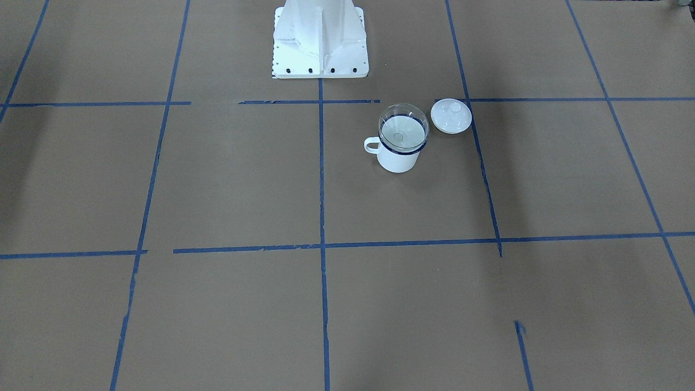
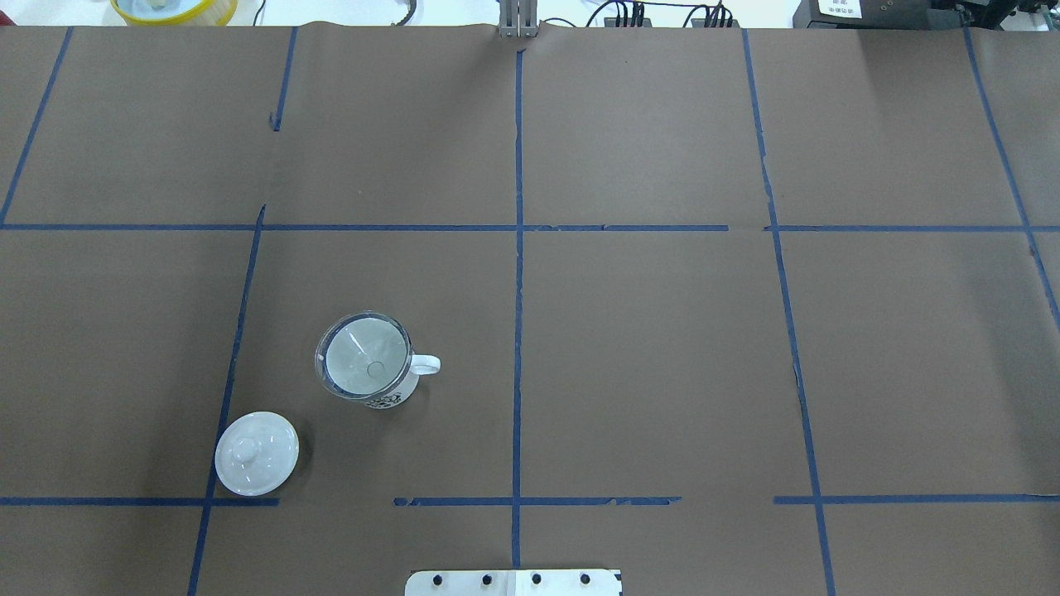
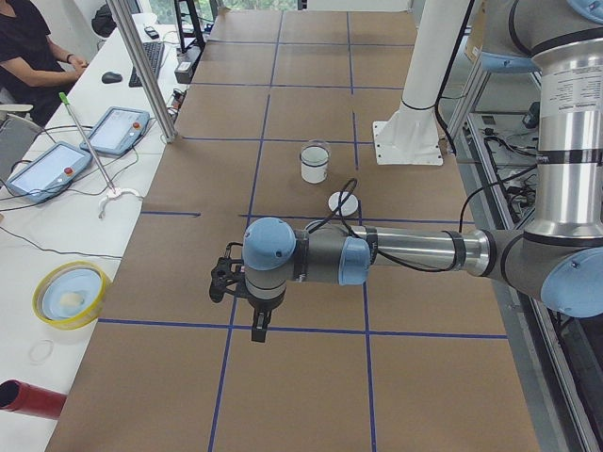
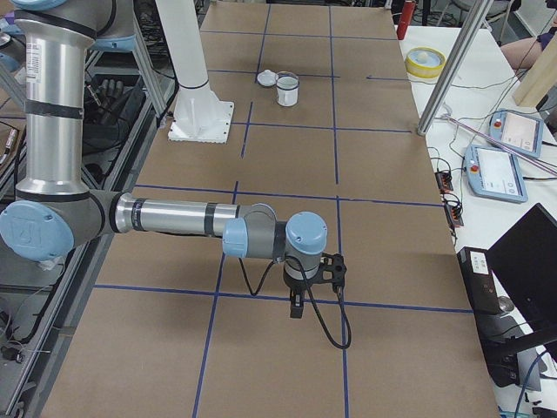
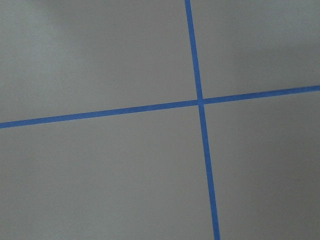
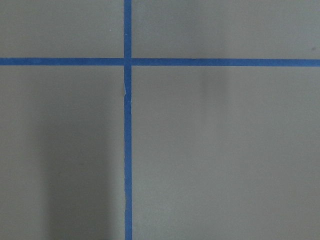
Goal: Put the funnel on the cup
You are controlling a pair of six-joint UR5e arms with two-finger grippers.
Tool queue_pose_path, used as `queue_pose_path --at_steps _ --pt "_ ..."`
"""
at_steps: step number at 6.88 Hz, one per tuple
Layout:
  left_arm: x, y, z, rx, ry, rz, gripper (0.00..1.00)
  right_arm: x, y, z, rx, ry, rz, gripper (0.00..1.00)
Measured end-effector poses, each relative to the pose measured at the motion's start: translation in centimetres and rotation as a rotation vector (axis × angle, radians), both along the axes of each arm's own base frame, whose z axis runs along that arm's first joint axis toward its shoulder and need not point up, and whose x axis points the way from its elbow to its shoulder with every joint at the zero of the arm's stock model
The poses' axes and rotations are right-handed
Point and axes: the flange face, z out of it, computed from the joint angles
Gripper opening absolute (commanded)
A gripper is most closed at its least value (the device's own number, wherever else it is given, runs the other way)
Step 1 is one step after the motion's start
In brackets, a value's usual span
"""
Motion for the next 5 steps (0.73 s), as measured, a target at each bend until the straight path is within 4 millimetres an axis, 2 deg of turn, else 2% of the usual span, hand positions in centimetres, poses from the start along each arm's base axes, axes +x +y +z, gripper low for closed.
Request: queue_pose_path --at_steps 5 --pt "0.89 0.63 0.36 -0.109 0.003 0.029 1.0 0.0 -0.01 -0.07 0.001 0.0 0.0 1.0"
